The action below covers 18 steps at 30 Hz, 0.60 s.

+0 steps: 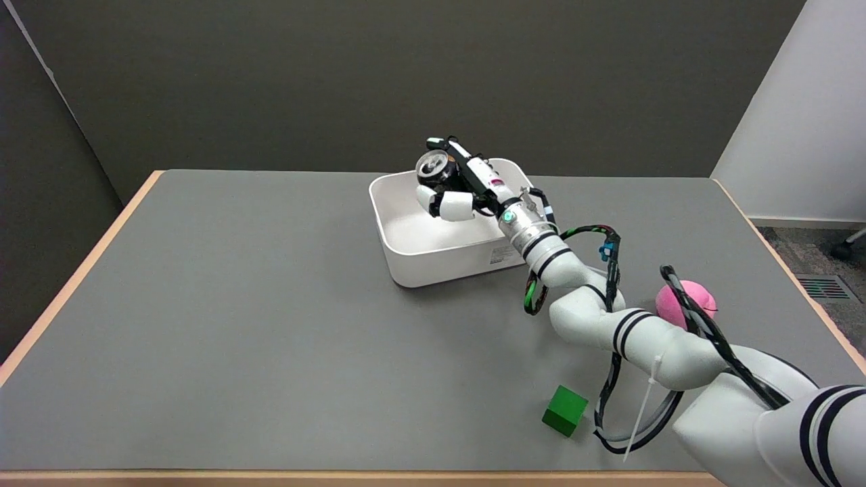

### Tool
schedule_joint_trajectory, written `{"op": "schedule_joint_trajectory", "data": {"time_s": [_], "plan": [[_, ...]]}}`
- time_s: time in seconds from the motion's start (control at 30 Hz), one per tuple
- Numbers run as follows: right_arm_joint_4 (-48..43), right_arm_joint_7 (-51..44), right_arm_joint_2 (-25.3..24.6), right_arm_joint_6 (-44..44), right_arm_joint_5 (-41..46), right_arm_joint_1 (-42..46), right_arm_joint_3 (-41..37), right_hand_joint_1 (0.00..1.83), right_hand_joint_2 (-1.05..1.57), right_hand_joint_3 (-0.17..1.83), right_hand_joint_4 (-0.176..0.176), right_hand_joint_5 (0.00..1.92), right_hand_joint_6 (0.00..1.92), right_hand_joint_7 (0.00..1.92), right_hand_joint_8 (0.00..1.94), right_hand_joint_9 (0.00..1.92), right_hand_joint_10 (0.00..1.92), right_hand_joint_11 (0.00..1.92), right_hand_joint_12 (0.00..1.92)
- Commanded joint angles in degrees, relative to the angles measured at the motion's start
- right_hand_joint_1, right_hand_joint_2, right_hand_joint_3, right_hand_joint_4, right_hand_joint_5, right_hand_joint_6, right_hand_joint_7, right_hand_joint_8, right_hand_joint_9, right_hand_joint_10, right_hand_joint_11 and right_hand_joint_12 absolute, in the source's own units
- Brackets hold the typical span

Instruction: Place the black can into the white box.

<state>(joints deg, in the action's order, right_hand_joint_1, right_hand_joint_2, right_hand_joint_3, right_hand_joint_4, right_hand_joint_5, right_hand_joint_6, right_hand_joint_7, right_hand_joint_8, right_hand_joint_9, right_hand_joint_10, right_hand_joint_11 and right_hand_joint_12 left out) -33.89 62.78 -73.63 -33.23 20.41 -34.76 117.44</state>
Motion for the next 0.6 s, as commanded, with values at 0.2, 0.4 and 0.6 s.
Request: {"op": "schedule_joint_trajectory", "data": {"time_s": [0.2,0.4,0.6], "plan": [[-6.1,-1.3,1.9,-1.7,0.1,3.2,0.4,0.41,0.54,0.86,0.042,0.0,0.23,0.0,0.13,0.0,0.08,0.0,0.44],[-9.0,-1.2,3.1,-5.1,5.3,5.3,-1.3,0.33,0.52,0.88,0.024,0.0,0.06,0.0,0.0,0.0,0.0,0.0,0.3],[-9.2,4.0,3.8,-18.2,23.1,7.2,-2.7,0.26,0.52,0.88,0.013,0.0,0.02,0.0,0.0,0.0,0.0,0.0,0.06]]}}
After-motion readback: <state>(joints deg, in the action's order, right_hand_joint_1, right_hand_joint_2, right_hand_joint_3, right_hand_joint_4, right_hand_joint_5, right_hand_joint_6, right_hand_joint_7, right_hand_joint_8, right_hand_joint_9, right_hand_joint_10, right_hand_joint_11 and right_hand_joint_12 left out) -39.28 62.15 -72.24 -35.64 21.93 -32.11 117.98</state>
